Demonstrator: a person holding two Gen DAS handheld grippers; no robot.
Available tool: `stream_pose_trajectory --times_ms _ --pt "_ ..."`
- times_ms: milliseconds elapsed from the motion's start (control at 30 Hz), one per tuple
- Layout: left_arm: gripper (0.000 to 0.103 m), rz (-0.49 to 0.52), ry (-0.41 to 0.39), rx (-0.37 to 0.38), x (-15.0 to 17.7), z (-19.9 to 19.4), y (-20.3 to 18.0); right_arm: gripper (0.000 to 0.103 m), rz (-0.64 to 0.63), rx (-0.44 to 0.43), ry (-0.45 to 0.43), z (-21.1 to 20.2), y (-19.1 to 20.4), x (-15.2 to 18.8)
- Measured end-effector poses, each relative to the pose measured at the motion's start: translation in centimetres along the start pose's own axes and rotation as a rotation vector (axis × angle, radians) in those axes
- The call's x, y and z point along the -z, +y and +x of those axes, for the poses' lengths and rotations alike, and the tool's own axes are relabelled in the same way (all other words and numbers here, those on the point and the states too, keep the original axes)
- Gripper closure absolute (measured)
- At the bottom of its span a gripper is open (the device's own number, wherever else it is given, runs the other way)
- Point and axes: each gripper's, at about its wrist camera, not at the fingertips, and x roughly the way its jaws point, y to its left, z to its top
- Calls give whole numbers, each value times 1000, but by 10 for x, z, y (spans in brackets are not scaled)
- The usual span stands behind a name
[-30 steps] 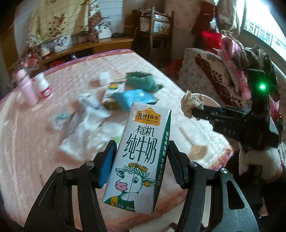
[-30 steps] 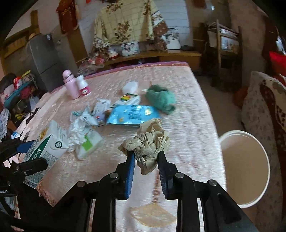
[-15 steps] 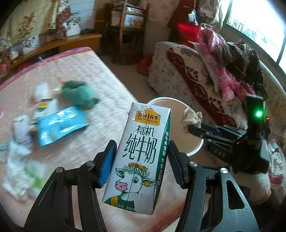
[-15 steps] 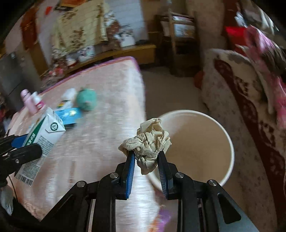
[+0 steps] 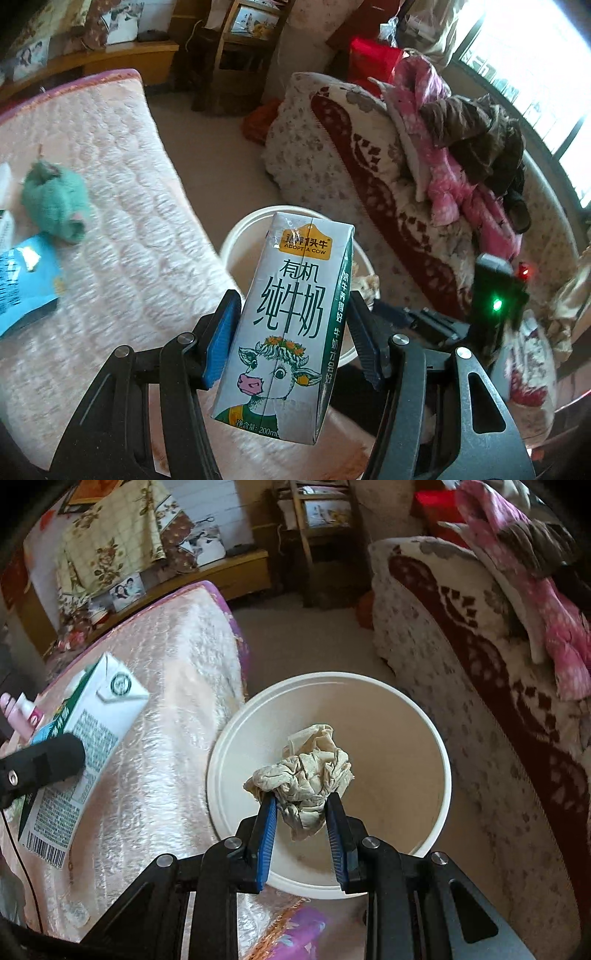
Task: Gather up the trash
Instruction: 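Carry both items to the white bucket and open both tools to drop them, then move both open tools back over the trash on the bed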
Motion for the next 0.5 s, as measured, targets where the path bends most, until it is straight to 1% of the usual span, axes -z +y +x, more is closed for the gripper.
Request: stream_pose_trajectory --times_ms 33,67,167,233,300,400,500 --pt "45 -7 1 14 -2 1 0 66 7 5 1 2 -2 0" --pt "42 -11 2 25 -3 2 1 54 13 10 -2 3 -4 0" --pt "34 -27 -12 41 -6 2 2 53 28 3 -2 4 -8 1" --pt "31 -38 -16 51 -7 1 4 53 30 2 -5 4 -9 1" --pt "31 -40 -20 47 -6 -4 5 53 33 -7 -8 4 -10 1" --pt "31 -30 -34 19 -3 -13 6 53 30 -8 -12 3 -9 1" --pt "31 -24 -55 -36 2 -25 10 53 28 -13 -13 1 -5 1"
